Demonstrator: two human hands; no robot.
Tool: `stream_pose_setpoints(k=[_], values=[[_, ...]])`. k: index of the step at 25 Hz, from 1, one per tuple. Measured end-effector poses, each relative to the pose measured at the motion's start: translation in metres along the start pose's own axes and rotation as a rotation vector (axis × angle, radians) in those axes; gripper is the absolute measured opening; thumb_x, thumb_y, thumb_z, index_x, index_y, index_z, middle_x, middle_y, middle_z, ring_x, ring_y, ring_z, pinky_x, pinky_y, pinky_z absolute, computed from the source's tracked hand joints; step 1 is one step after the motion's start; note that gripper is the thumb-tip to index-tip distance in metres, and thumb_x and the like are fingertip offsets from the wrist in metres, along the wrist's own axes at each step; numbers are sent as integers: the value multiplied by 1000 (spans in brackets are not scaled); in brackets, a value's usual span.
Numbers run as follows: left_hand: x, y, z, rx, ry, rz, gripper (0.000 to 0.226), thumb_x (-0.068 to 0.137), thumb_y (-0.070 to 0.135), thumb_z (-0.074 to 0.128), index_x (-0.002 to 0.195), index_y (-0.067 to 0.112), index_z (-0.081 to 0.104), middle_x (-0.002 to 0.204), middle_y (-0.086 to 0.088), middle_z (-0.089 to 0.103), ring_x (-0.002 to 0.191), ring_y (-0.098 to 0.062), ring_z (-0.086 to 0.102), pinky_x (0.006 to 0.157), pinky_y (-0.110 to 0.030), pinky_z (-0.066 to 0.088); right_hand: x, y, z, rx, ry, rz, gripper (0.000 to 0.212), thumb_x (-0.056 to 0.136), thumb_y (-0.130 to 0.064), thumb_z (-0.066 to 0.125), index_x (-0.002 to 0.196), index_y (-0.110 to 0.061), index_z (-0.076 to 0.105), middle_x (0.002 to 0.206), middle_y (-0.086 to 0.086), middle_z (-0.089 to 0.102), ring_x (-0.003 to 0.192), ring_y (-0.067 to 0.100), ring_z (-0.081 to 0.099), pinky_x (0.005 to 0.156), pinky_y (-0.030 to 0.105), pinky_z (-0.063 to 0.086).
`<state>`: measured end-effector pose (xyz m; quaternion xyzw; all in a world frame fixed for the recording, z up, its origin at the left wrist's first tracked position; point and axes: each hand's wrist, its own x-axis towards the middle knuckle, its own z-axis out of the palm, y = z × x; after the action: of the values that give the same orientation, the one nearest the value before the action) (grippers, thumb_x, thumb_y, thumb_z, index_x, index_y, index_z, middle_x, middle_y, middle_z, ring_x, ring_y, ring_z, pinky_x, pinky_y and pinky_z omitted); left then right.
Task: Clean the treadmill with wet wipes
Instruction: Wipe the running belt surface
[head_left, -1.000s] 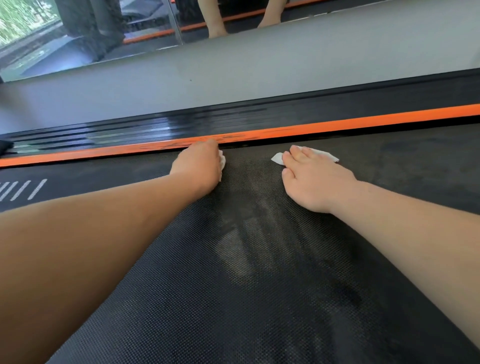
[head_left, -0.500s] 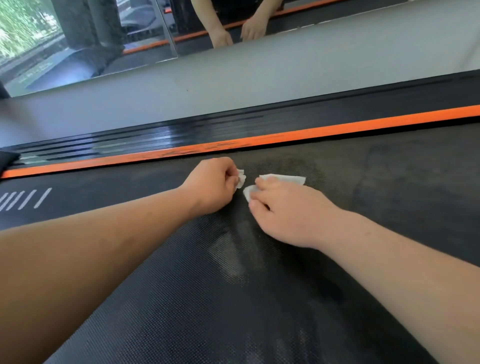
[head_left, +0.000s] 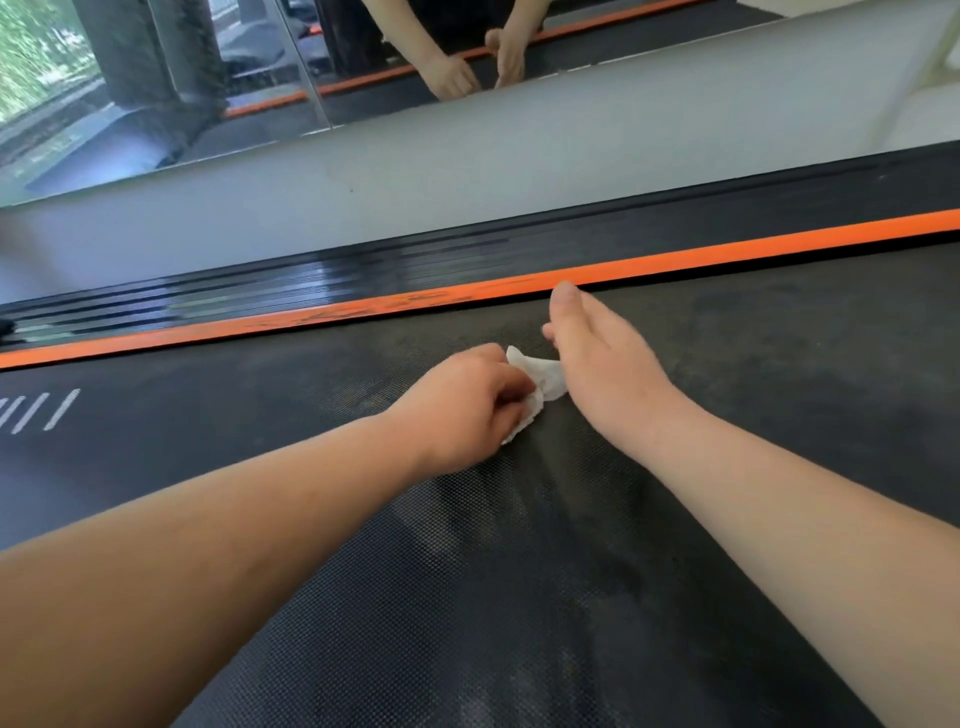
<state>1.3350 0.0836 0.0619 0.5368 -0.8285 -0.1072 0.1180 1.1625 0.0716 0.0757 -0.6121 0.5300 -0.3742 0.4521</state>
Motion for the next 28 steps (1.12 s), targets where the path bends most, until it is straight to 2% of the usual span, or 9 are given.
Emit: stream_pose_setpoints(k=[2,5,8,10,14,15,19,22,28], values=[[0,-5,4,41,80,88,22,93,26,66,112,21,74,112,1,58,98,-22,58,90,-38,52,4,5,-8,-186,153,-57,33,106,-37,37,96,-22,64,87,-4,67,91,20,60,82,39,47],[-1,-9,15,33,90,155,26,94,24,56,113,21,74,112,1,61,99,-24,58,87,-42,53,6,16,-17,-543,101,-6,34,99,-26,43,124,-26,66,117,1,70,111,29,61,91,41,51],[7,-15,18,3,104,93,19,95,19,60,105,18,75,101,-1,61,95,-25,61,85,-42,54,4,23,-19,-900,-19,-72,33,95,-28,45,118,-24,69,120,2,70,110,30,62,85,37,52],[15,-32,12,22,145,-84,16,94,18,63,104,17,76,103,-5,64,98,-28,62,89,-39,52,2,26,-17,-1078,-86,-142,35,97,-31,43,120,-24,69,130,1,65,118,26,60,91,35,50],[20,-85,-12,-5,342,-751,21,93,11,59,102,18,77,101,-8,73,99,-32,66,91,-32,51,-2,27,-13,-1167,-93,-202,38,101,-34,38,124,-21,65,132,1,60,112,23,58,84,33,44],[19,-84,-11,-1,347,-799,22,94,10,58,101,20,77,96,-6,71,95,-29,66,88,-29,50,-1,27,-14,-1165,-91,-198,39,101,-35,38,125,-21,65,133,0,59,113,23,58,85,32,45],[10,-64,-2,32,205,-584,17,98,16,55,104,19,72,99,-2,65,93,-27,62,83,-33,49,5,35,-11,-1189,-99,-161,38,98,-37,38,117,-18,66,121,3,63,103,26,61,75,34,42],[11,-76,-20,-7,209,-711,16,92,8,59,98,19,69,104,-1,69,95,-25,62,83,-33,51,10,39,-6,-1181,-92,-134,37,93,-38,37,106,-16,64,109,4,64,94,27,61,69,33,42],[1,-50,-16,168,-15,-543,14,98,20,58,107,15,67,105,-8,71,97,-30,64,78,-36,52,4,38,-8,-1198,-88,-196,43,100,-34,36,127,-17,65,138,4,57,112,25,59,87,38,54]])
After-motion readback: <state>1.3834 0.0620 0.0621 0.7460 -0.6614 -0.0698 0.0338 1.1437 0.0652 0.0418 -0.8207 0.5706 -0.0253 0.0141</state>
